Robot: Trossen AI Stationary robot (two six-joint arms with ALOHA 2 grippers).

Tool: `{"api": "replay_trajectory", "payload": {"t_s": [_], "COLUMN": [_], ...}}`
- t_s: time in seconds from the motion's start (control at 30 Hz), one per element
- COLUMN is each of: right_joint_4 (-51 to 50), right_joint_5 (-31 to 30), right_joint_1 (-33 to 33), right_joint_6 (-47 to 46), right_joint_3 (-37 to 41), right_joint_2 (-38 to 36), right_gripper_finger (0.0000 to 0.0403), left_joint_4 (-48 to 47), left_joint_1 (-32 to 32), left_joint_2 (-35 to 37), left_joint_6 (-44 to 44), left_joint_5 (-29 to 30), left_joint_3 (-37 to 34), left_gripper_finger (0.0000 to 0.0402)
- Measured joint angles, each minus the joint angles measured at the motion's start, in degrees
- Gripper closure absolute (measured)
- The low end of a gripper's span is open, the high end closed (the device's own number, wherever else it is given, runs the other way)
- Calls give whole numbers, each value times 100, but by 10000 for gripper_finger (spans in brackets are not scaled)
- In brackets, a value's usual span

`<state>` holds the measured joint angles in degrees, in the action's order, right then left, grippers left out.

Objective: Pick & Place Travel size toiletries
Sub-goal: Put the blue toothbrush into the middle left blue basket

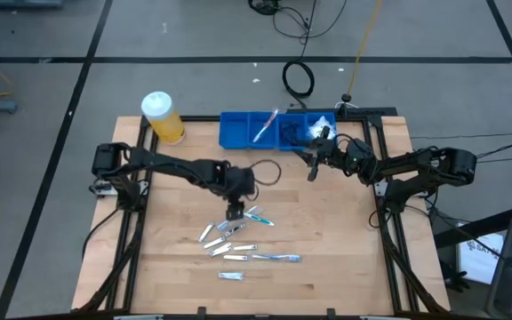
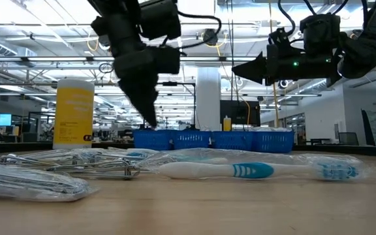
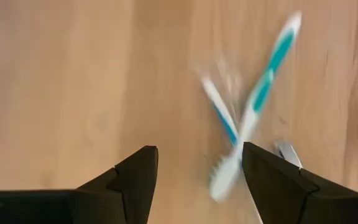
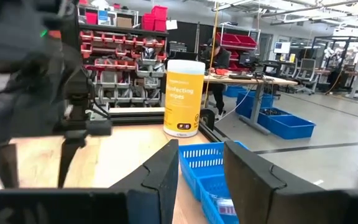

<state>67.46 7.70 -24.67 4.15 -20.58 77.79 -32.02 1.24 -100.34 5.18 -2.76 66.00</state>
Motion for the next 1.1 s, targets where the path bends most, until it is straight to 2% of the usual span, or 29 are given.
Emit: {"api": "replay_trajectory", "payload": {"t_s": [0.23,0.43,0.5,0.67,0.83,1.1], "right_joint_4": [-4,-4,-7,-85,-90,-111], "right_joint_5": [0,0,0,2,4,4], "right_joint_1": [0,0,0,2,2,2], "right_joint_6": [-27,-28,-35,-52,-187,-199], "right_joint_3": [0,0,0,0,0,0], "right_joint_2": [-1,-1,-1,1,0,-1], "right_gripper_finger": [287,287,287,287,287,287], "left_joint_4": [-572,-1147,-1068,-660,-304,-188], "left_joint_1": [-607,-758,-772,-780,-871,-960], "left_joint_2": [-76,-74,-72,-74,-76,-50], "left_joint_6": [942,1550,1666,1937,2089,2425], "left_joint_5": [35,279,249,-258,-304,566], "left_joint_3": [0,-39,-162,-466,-660,-1040], "left_gripper_finger": [174,174,174,174,174,174]}}
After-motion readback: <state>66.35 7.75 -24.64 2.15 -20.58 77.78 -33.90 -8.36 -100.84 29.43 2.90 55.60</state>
